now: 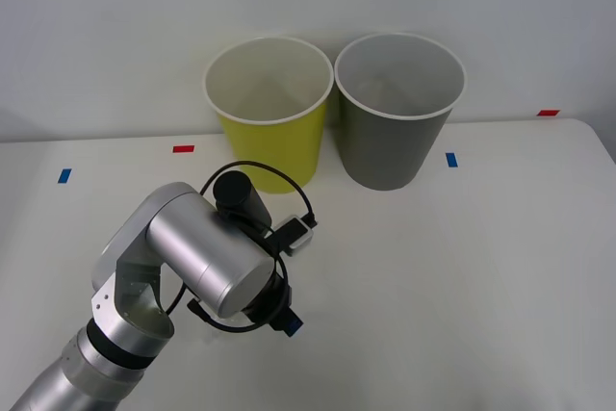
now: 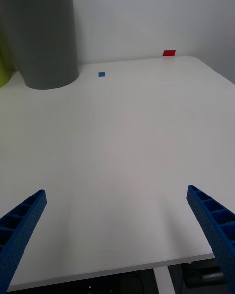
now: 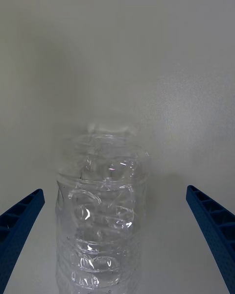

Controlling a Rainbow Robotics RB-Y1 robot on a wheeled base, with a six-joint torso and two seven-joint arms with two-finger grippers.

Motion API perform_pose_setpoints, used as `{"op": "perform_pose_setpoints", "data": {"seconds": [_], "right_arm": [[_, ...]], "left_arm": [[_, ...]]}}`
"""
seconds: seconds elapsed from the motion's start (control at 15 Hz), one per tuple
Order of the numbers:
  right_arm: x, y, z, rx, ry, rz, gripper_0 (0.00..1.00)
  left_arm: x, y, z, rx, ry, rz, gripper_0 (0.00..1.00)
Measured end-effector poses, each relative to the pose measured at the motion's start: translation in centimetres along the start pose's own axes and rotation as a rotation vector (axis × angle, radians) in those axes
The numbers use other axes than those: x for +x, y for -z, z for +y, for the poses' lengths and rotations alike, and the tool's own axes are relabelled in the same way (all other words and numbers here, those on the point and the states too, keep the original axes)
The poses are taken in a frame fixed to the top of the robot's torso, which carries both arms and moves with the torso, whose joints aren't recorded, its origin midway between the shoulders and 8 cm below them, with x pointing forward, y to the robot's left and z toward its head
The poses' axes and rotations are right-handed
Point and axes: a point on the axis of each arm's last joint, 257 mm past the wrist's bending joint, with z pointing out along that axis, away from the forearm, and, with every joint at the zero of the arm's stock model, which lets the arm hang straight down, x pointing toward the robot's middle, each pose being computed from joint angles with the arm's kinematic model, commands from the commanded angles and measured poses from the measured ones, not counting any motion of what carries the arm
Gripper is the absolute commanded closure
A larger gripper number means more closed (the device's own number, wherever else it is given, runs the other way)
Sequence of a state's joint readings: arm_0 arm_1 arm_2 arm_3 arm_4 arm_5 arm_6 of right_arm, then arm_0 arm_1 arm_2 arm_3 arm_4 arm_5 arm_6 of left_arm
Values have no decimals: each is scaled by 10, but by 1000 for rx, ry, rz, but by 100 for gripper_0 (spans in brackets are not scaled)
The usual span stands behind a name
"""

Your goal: Put cans in the gray bin and PET bottles in the light green bin.

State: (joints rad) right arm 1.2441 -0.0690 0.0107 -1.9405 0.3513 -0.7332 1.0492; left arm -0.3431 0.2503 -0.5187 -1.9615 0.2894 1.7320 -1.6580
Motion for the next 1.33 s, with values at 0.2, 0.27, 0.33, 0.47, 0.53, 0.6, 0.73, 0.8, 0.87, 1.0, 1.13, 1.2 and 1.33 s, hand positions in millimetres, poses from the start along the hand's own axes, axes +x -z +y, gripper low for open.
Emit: {"op": "perform_pose_setpoints", "data": {"seconds": [0.2,0.27,0.33,0.47,0.53,0.6,0.73,0.8,0.87,1.0,1.13,1.2,1.33], "right_arm": [[0,0,0,0,0,0,0],[0,0,0,0,0,0,0],[0,0,0,0,0,0,0],[0,0,0,0,0,0,0],[0,0,0,0,0,0,0],[0,0,0,0,0,0,0],[0,0,0,0,0,0,0],[0,0,0,0,0,0,0],[0,0,0,0,0,0,0],[0,0,0,0,0,0,0],[0,0,0,0,0,0,0],[0,0,0,0,0,0,0],[0,0,0,0,0,0,0]], "left_arm": [[0,-6,2,-5,-7,20,0],[1,-8,4,-7,-14,29,0],[0,-10,6,-10,-21,35,0],[0,-13,8,-13,-29,41,0],[0,-16,8,-11,-30,43,0],[0,-18,8,-8,-30,44,0],[-2,-23,7,-3,-32,46,0],[-3,-24,7,-1,-33,46,0],[-4,-25,7,-1,-35,45,2],[-4,-25,7,1,-38,46,16],[-4,-25,6,3,-40,45,100],[-4,-25,6,4,-41,45,100],[-5,-26,5,5,-44,39,100]]}}
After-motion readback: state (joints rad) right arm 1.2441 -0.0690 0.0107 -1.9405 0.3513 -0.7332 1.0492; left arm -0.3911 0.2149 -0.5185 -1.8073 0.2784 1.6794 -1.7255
